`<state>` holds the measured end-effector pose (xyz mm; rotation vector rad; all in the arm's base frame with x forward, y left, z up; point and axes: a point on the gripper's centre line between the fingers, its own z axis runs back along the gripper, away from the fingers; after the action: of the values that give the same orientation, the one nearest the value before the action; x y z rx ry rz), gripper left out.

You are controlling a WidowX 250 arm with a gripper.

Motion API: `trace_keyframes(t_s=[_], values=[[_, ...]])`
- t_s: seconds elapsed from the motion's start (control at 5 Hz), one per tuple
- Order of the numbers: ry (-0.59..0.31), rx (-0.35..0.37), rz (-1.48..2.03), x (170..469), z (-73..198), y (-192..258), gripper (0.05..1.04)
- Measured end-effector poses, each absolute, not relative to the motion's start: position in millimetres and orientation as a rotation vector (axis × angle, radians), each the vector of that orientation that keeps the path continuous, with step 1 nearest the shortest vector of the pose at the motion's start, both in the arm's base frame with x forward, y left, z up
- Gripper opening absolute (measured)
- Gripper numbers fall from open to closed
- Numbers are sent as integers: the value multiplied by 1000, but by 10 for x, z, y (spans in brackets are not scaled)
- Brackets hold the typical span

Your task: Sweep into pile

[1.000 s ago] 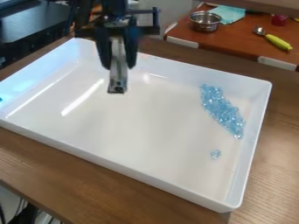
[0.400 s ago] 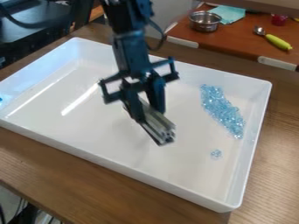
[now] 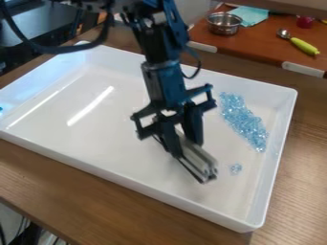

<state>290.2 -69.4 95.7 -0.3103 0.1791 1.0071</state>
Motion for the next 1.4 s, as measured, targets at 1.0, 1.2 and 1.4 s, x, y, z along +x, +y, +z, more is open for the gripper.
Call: trace_keyframes(t_s=[1.0,1.2,1.4], values=[[117,-343,1073,3431,855,-1032,366],[131,-337,1062,3487,859,-1038,366],[127,-323,1028,3596,874,-1001,366]])
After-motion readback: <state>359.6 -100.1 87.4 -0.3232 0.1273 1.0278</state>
